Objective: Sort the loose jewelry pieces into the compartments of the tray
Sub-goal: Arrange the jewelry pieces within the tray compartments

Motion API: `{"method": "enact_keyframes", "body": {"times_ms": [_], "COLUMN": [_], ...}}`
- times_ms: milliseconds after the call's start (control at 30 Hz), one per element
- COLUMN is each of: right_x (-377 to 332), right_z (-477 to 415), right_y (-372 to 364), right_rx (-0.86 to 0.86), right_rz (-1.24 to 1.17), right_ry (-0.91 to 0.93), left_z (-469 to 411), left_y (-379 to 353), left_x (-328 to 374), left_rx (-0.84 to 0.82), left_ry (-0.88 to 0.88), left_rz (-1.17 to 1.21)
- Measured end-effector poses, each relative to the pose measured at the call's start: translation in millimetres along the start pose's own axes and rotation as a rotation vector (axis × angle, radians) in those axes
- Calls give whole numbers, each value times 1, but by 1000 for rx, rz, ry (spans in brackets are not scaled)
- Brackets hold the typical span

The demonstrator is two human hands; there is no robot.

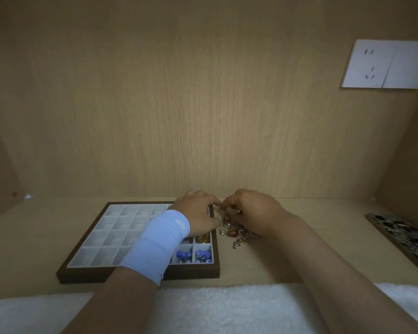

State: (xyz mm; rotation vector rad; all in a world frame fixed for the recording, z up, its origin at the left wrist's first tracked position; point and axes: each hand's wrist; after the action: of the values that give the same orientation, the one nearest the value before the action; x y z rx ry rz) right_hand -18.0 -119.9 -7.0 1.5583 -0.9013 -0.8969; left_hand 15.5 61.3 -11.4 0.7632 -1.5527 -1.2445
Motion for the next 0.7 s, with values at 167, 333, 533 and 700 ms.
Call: {"method": "enact_keyframes", "body": {"times_ms": [167,333,533,700], "right_x": [2,6,6,5], "right_z": [0,2,3,2], "right_y": [1,16,35,37], "right_rx": [19,227,367,440], "right_rz": [-27,-145,-297,-411], "right_ry": [1,-47,-17,-10], "left_z": [2,1,2,6], "left_y": [0,12,20,28], "left_x": [0,3,3,5], "left_rx": [62,-21,-64,-80], "left_ry": [-26,2,30,40], "left_rz": [143,516,770,918]}}
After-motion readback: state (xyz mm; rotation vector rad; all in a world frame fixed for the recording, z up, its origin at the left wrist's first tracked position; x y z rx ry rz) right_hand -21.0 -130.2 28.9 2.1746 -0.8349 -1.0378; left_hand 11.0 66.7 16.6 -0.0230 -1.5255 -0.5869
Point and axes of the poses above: each hand's wrist, its own z-axis away from the middle knuckle, its own y-axis out of the back of the hand, x = y × z, and after that the axes turned 12 degrees about y, right-handed
